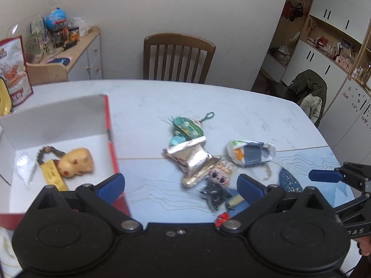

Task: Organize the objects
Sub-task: 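Withdraw both tools from the red box back toward the pile, then grasp the black bead bag with the left tool while the right tool grasps the soap bar, then carry the bead bag and soap bar over the red box with both tools, then lower both items into the red box and open both tools, then withdraw both tools from the red box back toward the pile, then grasp the gold foil snack bag with the left tool while the right tool grasps the red dragon toy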

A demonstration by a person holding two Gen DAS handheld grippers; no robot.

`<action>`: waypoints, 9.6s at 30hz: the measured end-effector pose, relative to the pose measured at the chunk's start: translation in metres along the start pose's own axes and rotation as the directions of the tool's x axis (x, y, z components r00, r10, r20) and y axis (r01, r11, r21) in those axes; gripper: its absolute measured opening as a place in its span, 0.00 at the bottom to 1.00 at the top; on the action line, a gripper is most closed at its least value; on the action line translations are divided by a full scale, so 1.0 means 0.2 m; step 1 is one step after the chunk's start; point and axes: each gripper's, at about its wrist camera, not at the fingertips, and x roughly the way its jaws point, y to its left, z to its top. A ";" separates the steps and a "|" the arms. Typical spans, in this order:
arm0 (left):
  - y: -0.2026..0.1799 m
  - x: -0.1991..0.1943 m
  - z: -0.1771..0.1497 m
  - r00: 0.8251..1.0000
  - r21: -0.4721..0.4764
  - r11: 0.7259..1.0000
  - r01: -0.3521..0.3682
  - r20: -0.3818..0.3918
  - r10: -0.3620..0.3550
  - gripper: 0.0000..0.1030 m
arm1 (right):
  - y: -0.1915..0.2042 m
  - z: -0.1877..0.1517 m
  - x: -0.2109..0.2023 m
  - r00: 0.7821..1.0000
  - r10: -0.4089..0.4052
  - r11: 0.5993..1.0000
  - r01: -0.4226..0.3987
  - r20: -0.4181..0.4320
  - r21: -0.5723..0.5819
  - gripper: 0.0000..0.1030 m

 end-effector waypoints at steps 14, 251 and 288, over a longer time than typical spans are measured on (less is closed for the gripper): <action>-0.15 0.33 -0.08 0.994 -0.095 0.995 -0.023 -0.108 0.013 1.00 | -0.13 -0.14 0.29 0.999 0.005 1.000 -0.004 -0.054 0.012 0.79; 0.09 -0.06 0.04 1.000 0.017 1.000 -0.018 -0.008 0.018 0.99 | 0.13 0.08 -0.05 0.995 0.064 0.996 -0.068 0.081 0.054 0.77; -0.05 0.81 0.23 0.977 -0.250 0.962 -0.108 -0.207 0.055 1.00 | 0.06 -0.23 0.45 0.984 0.121 0.983 -0.137 -0.127 -0.121 0.78</action>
